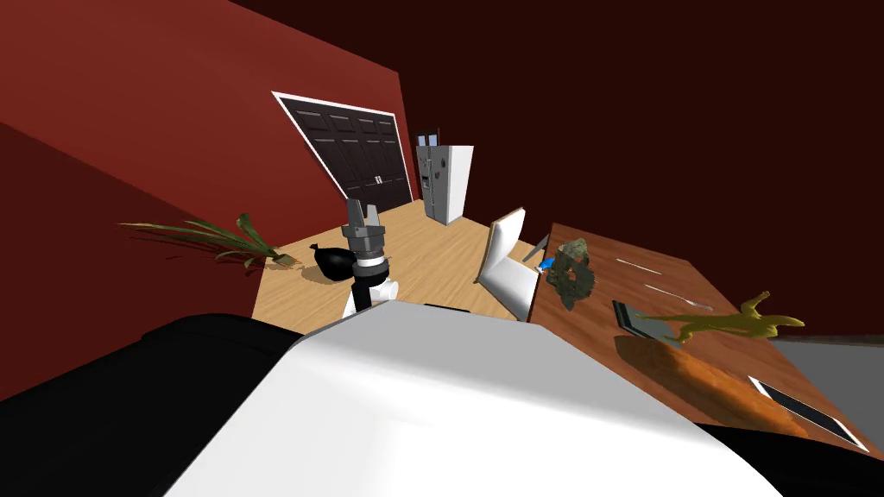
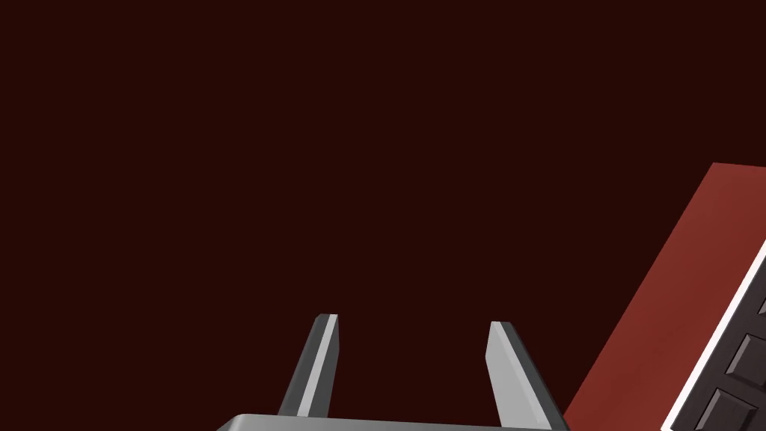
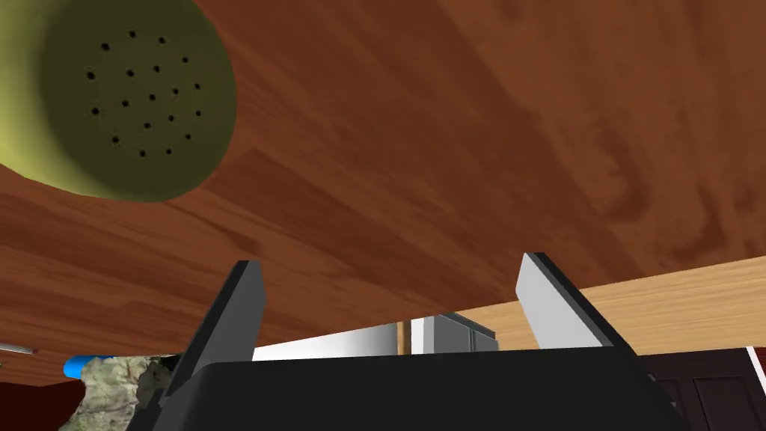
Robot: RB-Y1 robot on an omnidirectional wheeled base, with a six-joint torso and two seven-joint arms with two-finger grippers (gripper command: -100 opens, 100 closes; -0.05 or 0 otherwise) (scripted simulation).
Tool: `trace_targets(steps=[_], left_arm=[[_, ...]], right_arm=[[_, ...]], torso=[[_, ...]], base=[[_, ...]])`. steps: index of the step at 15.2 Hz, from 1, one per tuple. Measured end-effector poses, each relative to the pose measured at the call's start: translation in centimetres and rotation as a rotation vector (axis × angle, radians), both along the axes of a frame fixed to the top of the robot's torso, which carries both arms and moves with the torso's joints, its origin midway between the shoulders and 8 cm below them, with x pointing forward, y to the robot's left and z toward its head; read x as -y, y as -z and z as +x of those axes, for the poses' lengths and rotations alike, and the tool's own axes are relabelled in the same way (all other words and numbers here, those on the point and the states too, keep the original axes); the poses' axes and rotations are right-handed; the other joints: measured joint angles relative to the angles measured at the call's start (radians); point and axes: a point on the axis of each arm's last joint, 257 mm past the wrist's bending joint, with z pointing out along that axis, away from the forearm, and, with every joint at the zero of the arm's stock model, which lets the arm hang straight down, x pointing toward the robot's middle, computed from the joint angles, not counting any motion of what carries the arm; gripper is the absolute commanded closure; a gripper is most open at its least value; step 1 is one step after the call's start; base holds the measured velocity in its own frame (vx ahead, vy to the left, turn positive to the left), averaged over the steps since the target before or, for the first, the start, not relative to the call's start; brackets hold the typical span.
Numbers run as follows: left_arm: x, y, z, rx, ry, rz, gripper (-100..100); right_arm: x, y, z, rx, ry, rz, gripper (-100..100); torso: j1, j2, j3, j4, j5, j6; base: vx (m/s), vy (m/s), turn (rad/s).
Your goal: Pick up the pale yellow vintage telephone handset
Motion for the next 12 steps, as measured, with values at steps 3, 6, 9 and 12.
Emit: trace_targets(steps=[3, 6, 9, 12], left_arm=[[0.0, 0.0, 0.0, 0.0, 0.0, 0.0, 0], [0.0, 0.0, 0.0, 0.0, 0.0, 0.0, 0], [0.0, 0.0, 0.0, 0.0, 0.0, 0.0, 0], [0.0, 0.0, 0.0, 0.0, 0.0, 0.0, 0]], right_arm=[[2.3, 0.7, -3.6, -0.085, 0.003, -0.047, -100], [4.2, 0.7, -7.5, -0.167, 0.003, -0.084, -100], [5.0, 0.4, -10.3, -0.228, 0.008, -0.111, -100], [5.7, 0.6, -12.6, -0.276, 0.008, -0.125, -100]], torso=[[-0.001, 0.0, 0.0, 0.0, 0.0, 0.001], [-0.001, 0.001, 0.0, 0.0, 0.0, 0.001], [0.0, 0.002, 0.001, 0.0, 0.0, 0.001], [0.001, 0.003, 0.002, 0.001, 0.0, 0.001]], base=[[0.059, -0.033, 0.195], [0.047, -0.025, 0.102], [0.02, -0.013, 0.063], [0.013, -0.015, 0.133]])
